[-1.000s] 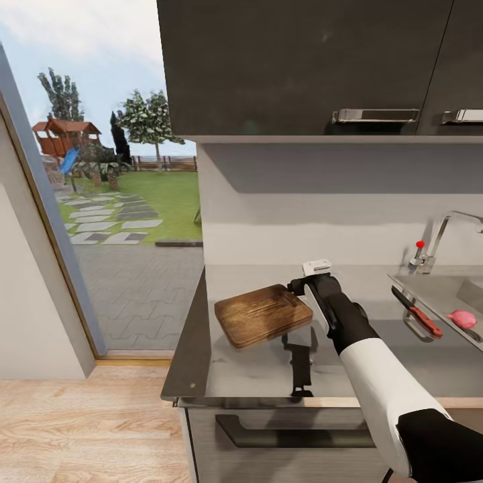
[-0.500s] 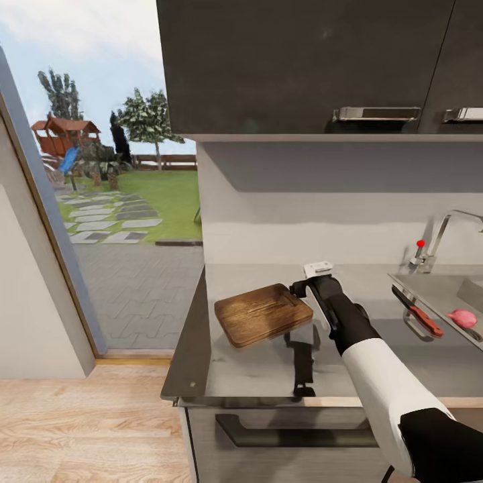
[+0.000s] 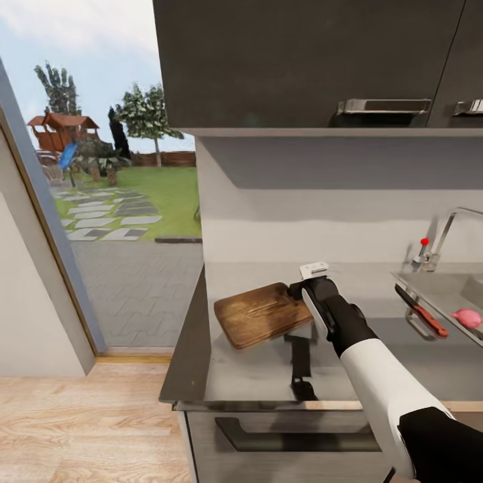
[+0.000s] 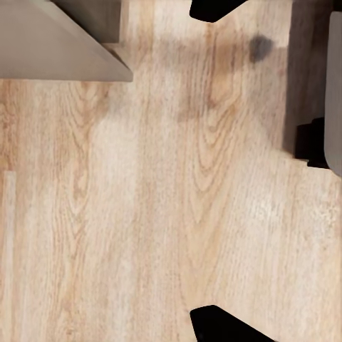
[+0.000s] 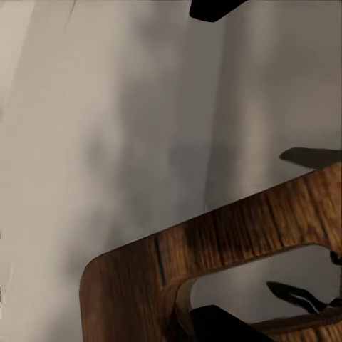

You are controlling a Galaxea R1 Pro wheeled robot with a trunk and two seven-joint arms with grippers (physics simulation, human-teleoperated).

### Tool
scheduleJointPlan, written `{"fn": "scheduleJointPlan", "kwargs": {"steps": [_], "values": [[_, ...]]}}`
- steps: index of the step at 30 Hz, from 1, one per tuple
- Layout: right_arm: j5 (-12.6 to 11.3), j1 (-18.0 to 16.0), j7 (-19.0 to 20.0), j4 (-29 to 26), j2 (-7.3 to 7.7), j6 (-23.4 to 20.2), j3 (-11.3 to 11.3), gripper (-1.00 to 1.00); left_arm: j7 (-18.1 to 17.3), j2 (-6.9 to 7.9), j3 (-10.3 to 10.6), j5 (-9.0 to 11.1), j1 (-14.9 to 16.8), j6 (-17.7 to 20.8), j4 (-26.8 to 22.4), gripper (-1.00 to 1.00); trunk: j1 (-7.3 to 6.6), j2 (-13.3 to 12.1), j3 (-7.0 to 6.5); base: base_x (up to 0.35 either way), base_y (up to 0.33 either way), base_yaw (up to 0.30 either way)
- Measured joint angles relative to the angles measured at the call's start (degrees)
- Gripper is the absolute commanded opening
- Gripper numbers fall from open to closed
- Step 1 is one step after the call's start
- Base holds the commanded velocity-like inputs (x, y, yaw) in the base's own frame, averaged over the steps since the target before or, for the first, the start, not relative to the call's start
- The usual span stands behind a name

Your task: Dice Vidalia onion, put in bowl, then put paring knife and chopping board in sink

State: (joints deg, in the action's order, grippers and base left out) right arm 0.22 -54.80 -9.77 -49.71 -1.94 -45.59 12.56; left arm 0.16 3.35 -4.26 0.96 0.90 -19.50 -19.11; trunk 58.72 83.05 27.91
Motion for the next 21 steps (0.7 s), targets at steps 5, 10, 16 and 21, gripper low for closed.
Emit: {"fn": "scheduleJointPlan", "kwargs": {"steps": [5, 10, 16, 21], "values": [[0.0, 0.0, 0.0, 0.3, 0.00, 0.0, 0.1, 1.00, 0.0, 0.00, 0.0, 0.0, 0.0, 0.0, 0.0, 1.00, 0.01, 0.0, 0.23, 0.042, 0.009, 0.000], [0.0, 0.0, 0.0, 0.4, 0.00, 0.1, 0.1, 1.00, 0.0, 0.00, 0.0, 0.0, 0.0, 0.0, 0.0, 1.00, 0.01, 0.0, 0.27, 0.006, 0.001, 0.000], [0.0, 0.0, 0.0, 0.8, 0.01, 0.1, 0.1, 1.00, 0.0, 0.00, 0.0, 0.0, 0.0, 0.0, 0.0, 1.00, 0.01, 0.0, 0.29, 0.001, 0.000, 0.000], [0.0, 0.0, 0.0, 1.6, 0.00, 0.1, 0.1, 1.00, 0.0, 0.00, 0.0, 0.0, 0.0, 0.0, 0.0, 1.00, 0.01, 0.0, 0.51, 0.000, 0.000, 0.000]]}}
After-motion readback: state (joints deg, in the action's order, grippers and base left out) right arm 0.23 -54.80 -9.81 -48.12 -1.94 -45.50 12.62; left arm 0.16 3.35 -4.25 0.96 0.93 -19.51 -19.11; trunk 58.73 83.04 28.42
